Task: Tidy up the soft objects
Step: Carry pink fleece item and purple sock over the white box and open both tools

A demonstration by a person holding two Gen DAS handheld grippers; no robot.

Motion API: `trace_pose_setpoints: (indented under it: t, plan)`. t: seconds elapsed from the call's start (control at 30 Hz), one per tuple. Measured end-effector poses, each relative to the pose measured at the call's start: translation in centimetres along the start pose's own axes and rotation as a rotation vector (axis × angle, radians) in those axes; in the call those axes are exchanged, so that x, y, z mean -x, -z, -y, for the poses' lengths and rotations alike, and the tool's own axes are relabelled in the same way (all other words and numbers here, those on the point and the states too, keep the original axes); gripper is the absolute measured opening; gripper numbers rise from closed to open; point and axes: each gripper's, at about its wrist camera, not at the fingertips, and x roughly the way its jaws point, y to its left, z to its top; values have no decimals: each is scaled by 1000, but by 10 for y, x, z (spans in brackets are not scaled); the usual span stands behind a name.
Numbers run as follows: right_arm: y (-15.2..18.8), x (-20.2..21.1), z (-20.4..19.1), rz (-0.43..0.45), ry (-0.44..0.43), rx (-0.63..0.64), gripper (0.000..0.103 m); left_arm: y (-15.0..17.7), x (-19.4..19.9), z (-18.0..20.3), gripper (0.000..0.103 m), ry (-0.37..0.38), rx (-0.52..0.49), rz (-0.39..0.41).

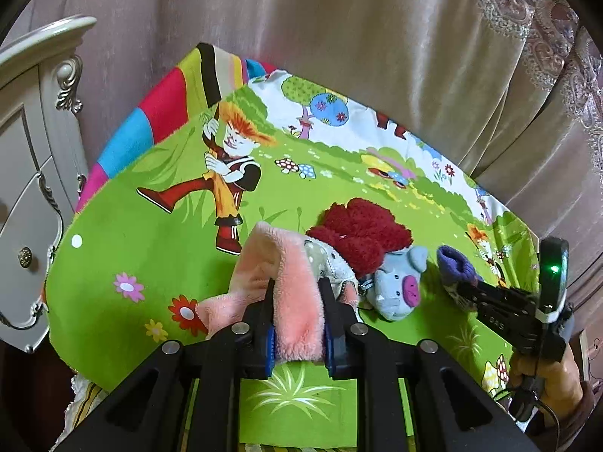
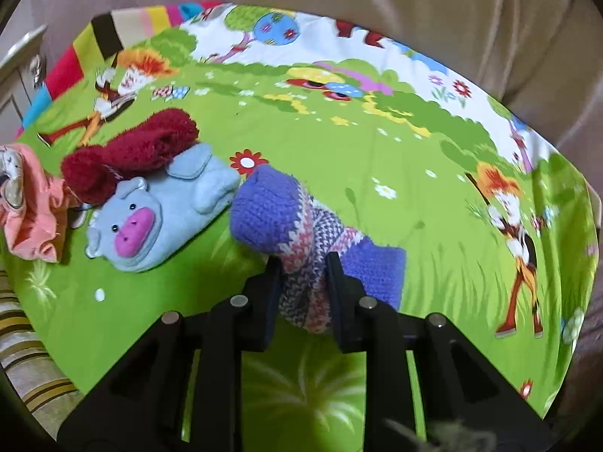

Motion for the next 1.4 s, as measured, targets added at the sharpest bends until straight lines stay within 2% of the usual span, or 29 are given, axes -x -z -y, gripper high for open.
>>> trace_pose_setpoints:
  t: [0.33,0.6,0.83,1.27,1.4]
  plan:
    - [33,66,9,65,-2,-125,27,7,28,19,19,23,-10,38]
    - [61,112,4,115,0,-169,27,22,45,41,19,74,-32,26]
    - [82,135,3,124,8,-186,27,38,53,64,19,130,-54,-4]
    - [111,167,16,131,89,-232,27,56,62,106,19,194,-124,-40]
    - [118,175,20,137,90,-245,27,64,62,118,19,221,-134,-66]
